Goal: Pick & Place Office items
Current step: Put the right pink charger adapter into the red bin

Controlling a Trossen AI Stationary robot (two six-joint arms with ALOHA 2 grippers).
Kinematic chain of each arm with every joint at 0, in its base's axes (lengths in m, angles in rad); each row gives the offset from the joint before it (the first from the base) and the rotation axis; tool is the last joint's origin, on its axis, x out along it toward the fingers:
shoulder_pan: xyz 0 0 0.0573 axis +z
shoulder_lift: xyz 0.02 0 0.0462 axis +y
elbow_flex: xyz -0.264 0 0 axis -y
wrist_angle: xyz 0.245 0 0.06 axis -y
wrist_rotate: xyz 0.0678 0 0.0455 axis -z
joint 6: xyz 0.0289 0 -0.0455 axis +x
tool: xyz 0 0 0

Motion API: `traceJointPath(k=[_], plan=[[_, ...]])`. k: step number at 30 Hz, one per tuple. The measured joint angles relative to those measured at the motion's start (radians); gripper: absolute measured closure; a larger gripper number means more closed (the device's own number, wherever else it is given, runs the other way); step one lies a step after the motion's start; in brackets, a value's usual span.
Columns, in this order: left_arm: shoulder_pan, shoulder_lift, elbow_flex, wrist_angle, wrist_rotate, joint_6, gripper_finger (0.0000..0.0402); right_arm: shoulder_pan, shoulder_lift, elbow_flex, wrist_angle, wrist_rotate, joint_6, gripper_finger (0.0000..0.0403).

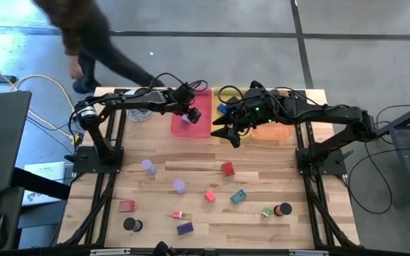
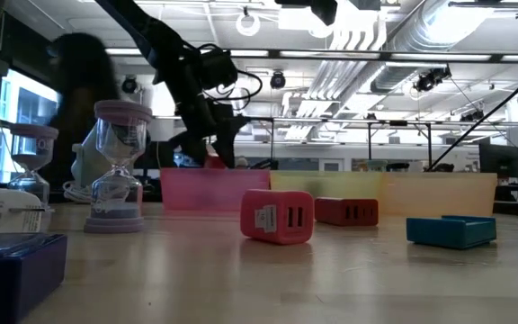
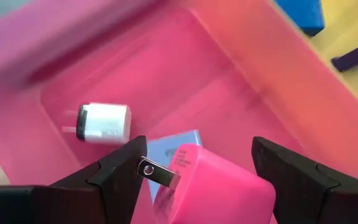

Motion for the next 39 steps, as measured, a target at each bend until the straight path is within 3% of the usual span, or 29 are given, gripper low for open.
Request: traceJointPath(k=[22, 27, 35, 39], plan=[[-0.019, 0.005, 0.0, -0.088, 0.017, -0.008, 0.0126, 0.0, 0.0, 0.0, 0.0, 0.0, 0.0, 0.0163], [-0.052, 0.015, -0.001, -0.105, 0.023, 0.069, 0.0126, 0.0, 0.0, 0.0, 0.0, 0.0, 0.0, 0.0163], [-0.091, 0.016, -0.001, -0.129, -0.131, 0.089, 0.0126, 0.0, 0.0, 0.0, 0.001, 0.0, 0.0, 0.0163], [-0.088, 0.027, -0.001, -0.148, -0.146, 0.062, 0.0126, 0.0, 0.0, 0.0, 0.001, 0.0, -0.003, 0.0163]])
